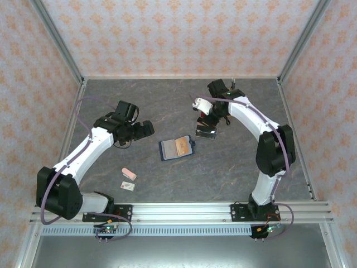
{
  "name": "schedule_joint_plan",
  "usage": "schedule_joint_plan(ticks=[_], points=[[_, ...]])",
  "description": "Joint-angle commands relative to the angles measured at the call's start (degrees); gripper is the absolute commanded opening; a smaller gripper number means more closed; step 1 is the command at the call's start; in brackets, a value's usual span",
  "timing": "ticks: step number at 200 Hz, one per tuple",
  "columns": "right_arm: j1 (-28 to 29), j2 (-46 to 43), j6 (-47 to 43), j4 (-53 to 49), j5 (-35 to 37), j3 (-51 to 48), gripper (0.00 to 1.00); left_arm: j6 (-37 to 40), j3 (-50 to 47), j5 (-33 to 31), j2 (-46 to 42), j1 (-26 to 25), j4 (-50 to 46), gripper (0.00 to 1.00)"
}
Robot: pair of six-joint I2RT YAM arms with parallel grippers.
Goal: Take the credit cards out of the card holder
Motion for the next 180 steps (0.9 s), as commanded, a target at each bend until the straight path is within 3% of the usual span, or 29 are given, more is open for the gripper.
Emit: schedule_joint_plan(ticks=[1, 51, 135, 168, 180], points=[[-1.11, 2.48, -5.76, -4.07, 0.49, 3.95, 0.00, 1.33, 0.68, -0.64, -0.69, 0.67, -1.90, 1.00], [-2.10, 5.36, -11.16, -7.24, -1.32, 6.16, 0.00, 1.03, 0.24, 0.33, -0.28, 0.69, -1.45, 1.00], [-2.11, 8.44, -11.56, -7.87, -0.83, 7.62, 0.00, 0.93, -0.55, 1.43, -0.02, 0.69, -0.82, 1.00], [-2.13, 9.07, -10.72, -8.03, -1.49, 8.47, 0.07, 0.90, -0.81, 1.72, -0.05, 0.69, -0.65, 1.00], [-2.10, 9.33, -9.97, -8.52, -1.94, 9.24, 0.16, 0.86, -0.85, 1.76, -0.07, 0.69, -0.58, 1.00]])
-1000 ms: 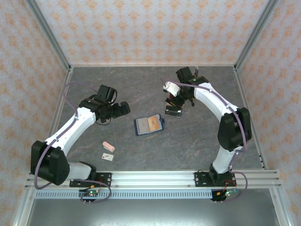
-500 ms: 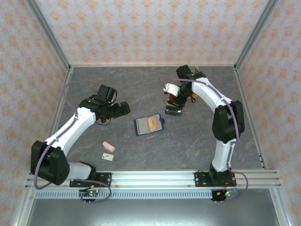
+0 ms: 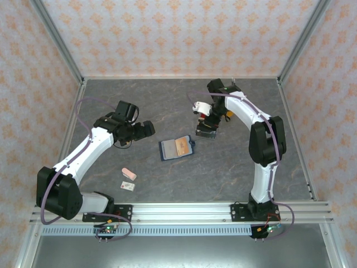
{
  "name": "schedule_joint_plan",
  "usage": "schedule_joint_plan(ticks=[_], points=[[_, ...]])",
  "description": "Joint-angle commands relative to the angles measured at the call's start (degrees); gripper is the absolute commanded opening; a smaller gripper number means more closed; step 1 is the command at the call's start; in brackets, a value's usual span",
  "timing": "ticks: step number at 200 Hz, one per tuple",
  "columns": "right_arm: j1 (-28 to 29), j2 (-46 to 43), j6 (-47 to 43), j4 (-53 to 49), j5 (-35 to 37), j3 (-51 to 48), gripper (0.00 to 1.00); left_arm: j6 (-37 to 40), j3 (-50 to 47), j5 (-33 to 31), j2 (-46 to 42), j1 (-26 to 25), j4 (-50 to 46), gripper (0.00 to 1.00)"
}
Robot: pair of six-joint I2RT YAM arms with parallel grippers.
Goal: Take the credit cards out of the card holder
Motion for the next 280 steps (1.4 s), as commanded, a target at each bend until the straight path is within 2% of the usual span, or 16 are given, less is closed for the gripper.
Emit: schedule_joint_plan(ticks=[1, 26, 55, 80, 127, 142, 153, 179, 196, 225, 280], points=[[-0.10, 1.13, 0.24, -1.88, -0.91, 2.71, 0.17, 0.89, -0.75, 0.08, -0.09, 0.69, -0.58, 1.00], [-0.16, 1.15, 1.70, -2.09, -0.97, 3.79, 0.27, 0.84, -0.81, 0.25, -0.09, 0.69, -0.49, 1.00], [-0.12, -0.49, 4.94, -1.24, -1.05, 4.21, 0.27, 0.63, -1.03, 0.41, -0.28, 0.69, -0.33, 1.00], [-0.12, -4.69, 12.21, 1.81, -2.32, 2.67, 0.28, -0.06, -1.89, 1.43, -0.99, 0.67, 0.72, 1.00], [-0.01, -17.63, 41.10, 16.28, -3.62, -9.24, 0.30, -4.06, -5.84, 5.01, -2.44, 0.43, 5.33, 1.00], [1.28, -22.40, 49.58, 19.20, -0.65, -13.47, 0.33, -5.74, -7.16, 5.95, -2.95, 0.02, 7.17, 1.00], [2.39, -24.85, 55.21, 19.08, 1.77, -15.08, 0.35, -6.93, -7.94, 6.48, -3.36, -0.71, 8.55, 1.00], [4.72, -27.82, 67.88, 16.67, 1.79, -17.39, 0.42, -9.87, -9.05, 6.66, -3.48, -3.34, 11.52, 1.00], [6.69, -28.42, 73.27, 17.30, -0.88, -19.91, 0.44, -11.64, -9.12, 6.75, -2.55, -5.77, 13.94, 1.00], [12.22, -27.88, 79.58, 19.97, 0.79, -23.46, 0.46, -14.31, -8.17, 6.46, 0.65, -9.56, 17.72, 0.99], [16.36, -18.76, 85.74, 22.77, 1.47, -22.94, 0.33, -19.99, -7.07, 8.28, 8.40, -12.35, 24.34, 0.91]])
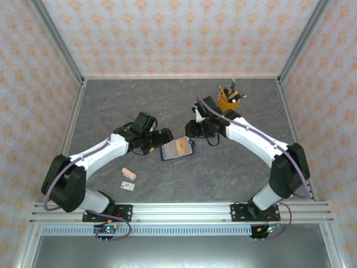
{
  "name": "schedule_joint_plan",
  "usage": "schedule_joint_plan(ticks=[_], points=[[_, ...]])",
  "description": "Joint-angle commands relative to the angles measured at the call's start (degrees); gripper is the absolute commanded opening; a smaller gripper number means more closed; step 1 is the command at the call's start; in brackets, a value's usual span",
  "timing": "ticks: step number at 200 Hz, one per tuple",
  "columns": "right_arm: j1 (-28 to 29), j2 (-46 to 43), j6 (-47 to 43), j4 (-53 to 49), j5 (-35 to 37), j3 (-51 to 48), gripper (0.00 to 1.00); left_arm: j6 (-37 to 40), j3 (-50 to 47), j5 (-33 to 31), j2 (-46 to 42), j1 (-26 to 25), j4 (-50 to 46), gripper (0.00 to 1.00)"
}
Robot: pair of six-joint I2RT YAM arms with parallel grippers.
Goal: Take the credit cards out of the card holder
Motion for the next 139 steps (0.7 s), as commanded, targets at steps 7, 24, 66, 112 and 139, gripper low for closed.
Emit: schedule_joint_plan(ticks=[7, 24, 66, 112, 139], points=[[0.42, 4.92, 5.36, 2.58, 1.45, 0.83, 0.32, -4.42, 1.38, 1.88, 3.28, -1.24, 5.50, 0.91], [0.42, 8.83, 4.74, 1.53, 1.41, 3.40, 0.30, -5.41, 1.85, 2.09, 5.22, -1.97, 6.36, 0.85], [0.43, 18.24, 2.79, -1.84, 3.43, 10.57, 0.24, -7.14, 2.43, 2.65, 8.64, -2.58, 8.46, 0.58], [0.42, 22.99, 2.26, -3.09, 2.75, 11.97, 0.24, -6.99, 3.91, 5.14, 11.89, -3.56, 10.22, 0.42], [0.42, 23.56, 2.49, -3.08, 2.24, 10.68, 0.24, -6.74, 5.46, 6.63, 14.63, -4.09, 10.85, 0.36]])
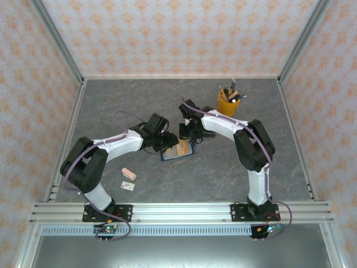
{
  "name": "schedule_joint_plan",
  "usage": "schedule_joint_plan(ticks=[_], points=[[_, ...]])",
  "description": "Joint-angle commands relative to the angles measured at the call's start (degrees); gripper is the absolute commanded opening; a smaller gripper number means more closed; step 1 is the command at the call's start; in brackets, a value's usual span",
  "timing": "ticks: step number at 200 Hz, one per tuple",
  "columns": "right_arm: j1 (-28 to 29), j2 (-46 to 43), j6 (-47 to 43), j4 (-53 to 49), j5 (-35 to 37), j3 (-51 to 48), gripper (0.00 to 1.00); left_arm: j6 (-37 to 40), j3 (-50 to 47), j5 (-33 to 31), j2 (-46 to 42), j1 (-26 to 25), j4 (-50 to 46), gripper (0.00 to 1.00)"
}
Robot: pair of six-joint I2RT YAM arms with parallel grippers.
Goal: Take the credit cards out of the card holder
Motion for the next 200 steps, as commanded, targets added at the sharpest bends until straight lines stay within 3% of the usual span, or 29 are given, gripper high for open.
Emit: schedule_joint_plan(ticks=[1, 52, 129, 200], points=[[0.07, 0.45, -0.35, -1.99, 0.61, -0.22, 0.24, 0.34, 2.50, 1.91, 2.01, -0.73, 1.81, 0.36], [0.07, -0.71, 0.55, -0.80, -0.53, -4.18, 0.24, 1.26, 4.74, 1.18, 5.99, -1.10, 0.44, 0.28], [0.07, -0.59, 1.26, 0.54, 0.02, -6.30, 0.22, 2.76, 4.14, -1.95, 8.40, -1.10, -1.93, 0.28], [-0.10, 0.03, 1.96, 2.96, -1.93, -8.40, 0.21, 3.51, 3.16, -1.12, 10.08, -1.03, -1.79, 0.29]])
